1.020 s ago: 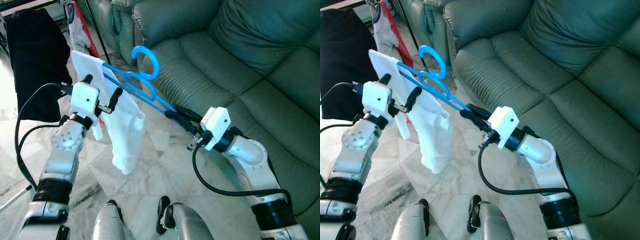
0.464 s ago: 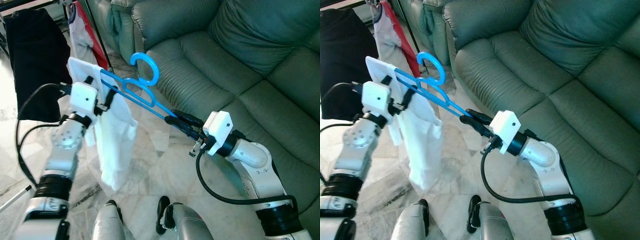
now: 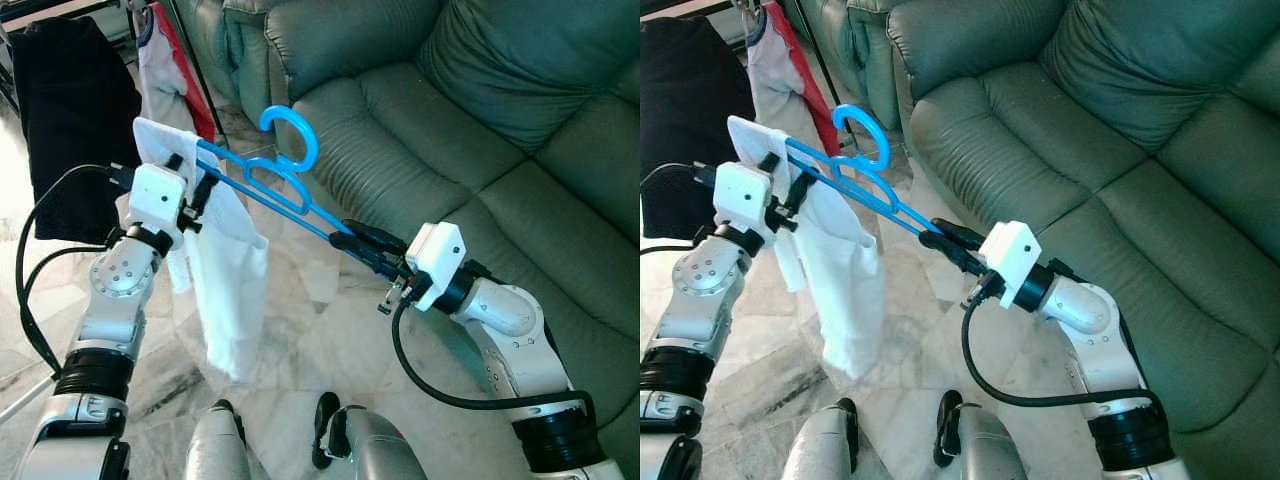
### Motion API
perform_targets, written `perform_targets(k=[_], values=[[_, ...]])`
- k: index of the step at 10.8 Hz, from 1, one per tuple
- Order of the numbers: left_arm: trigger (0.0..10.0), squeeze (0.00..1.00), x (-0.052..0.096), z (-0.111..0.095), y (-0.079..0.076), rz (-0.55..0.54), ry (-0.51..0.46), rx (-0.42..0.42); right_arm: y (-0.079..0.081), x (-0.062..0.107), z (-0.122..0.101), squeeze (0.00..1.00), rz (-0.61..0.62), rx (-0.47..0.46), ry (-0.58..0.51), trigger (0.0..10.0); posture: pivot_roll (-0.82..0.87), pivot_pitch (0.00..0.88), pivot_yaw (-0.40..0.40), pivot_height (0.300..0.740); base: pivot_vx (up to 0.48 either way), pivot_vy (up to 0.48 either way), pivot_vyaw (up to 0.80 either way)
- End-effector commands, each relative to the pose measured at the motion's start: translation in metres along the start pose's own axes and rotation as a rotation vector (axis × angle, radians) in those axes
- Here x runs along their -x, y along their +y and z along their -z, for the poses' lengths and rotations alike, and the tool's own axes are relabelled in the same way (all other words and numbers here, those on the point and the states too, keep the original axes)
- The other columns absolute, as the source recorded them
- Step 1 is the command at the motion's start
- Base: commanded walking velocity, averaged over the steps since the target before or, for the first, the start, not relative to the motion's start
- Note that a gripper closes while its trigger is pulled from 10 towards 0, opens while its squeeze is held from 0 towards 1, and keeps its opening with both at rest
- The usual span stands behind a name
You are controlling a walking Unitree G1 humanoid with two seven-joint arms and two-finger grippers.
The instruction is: Hang hanger
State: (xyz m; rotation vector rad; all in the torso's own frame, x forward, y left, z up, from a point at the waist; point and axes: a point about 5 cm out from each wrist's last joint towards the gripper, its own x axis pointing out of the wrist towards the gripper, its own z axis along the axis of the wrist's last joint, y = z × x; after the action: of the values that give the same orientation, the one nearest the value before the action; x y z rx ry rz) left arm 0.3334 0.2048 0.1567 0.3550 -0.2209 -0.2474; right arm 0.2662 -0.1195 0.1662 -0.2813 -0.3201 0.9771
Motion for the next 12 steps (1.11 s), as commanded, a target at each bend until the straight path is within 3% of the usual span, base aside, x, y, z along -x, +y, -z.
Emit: perform_targets(k=[1, 2, 3, 4, 6, 7, 8, 11, 12], values=[[0.0, 0.00, 0.001, 0.000, 0.001, 0.017, 0.001, -0.017, -0.001, 0.000, -0.012, 0.00, 0.000, 0.021, -0.067, 10.0, -0.01, 0.183, -0.089, 0.740, 0.000, 0.000, 0.00], [8.3, 0.00, 0.003, 0.001, -0.001, 0.040, 0.011, -0.008, 0.000, 0.000, -0.010, 0.00, -0.001, 0.023, -0.062, 10.0, 0.00, 0.183, -0.090, 0.740, 0.000, 0.000, 0.00], [10.0, 0.00, 0.004, 0.002, -0.004, 0.066, 0.017, -0.011, 0.000, 0.000, -0.010, 0.00, -0.002, 0.024, -0.061, 10.0, 0.00, 0.184, -0.091, 0.740, 0.000, 0.000, 0.00], [10.0, 1.00, 0.006, 0.002, -0.004, 0.069, 0.020, 0.017, 0.000, -0.001, -0.010, 0.00, -0.003, 0.024, -0.062, 10.0, 0.00, 0.184, -0.091, 0.740, 0.000, 0.000, 0.00], [10.0, 1.00, 0.009, 0.003, -0.004, 0.097, 0.031, -0.007, 0.000, -0.001, -0.009, 0.00, -0.007, 0.026, -0.060, 10.0, 0.01, 0.184, -0.092, 0.740, 0.000, 0.000, 0.00], [10.0, 0.78, 0.009, 0.003, -0.003, 0.100, 0.033, -0.011, -0.001, -0.001, -0.009, 0.00, -0.007, 0.026, -0.059, 10.0, 0.01, 0.184, -0.092, 0.740, 0.000, 0.000, 0.00], [10.0, 0.00, 0.009, 0.002, -0.002, 0.105, 0.031, -0.013, 0.000, -0.001, -0.009, 0.00, -0.006, 0.025, -0.058, 10.0, 0.01, 0.184, -0.092, 0.740, 0.000, 0.000, 0.00], [10.0, 0.00, 0.010, -0.002, 0.006, 0.102, 0.028, -0.016, 0.001, 0.000, -0.008, 0.00, -0.009, 0.023, -0.052, 10.0, 0.01, 0.190, -0.091, 0.740, 0.000, 0.000, 0.00], [3.9, 0.00, 0.011, -0.002, 0.008, 0.101, 0.030, -0.018, 0.001, 0.000, -0.007, 0.00, -0.010, 0.023, -0.051, 10.0, 0.01, 0.190, -0.091, 0.740, 0.000, 0.000, 0.00]])
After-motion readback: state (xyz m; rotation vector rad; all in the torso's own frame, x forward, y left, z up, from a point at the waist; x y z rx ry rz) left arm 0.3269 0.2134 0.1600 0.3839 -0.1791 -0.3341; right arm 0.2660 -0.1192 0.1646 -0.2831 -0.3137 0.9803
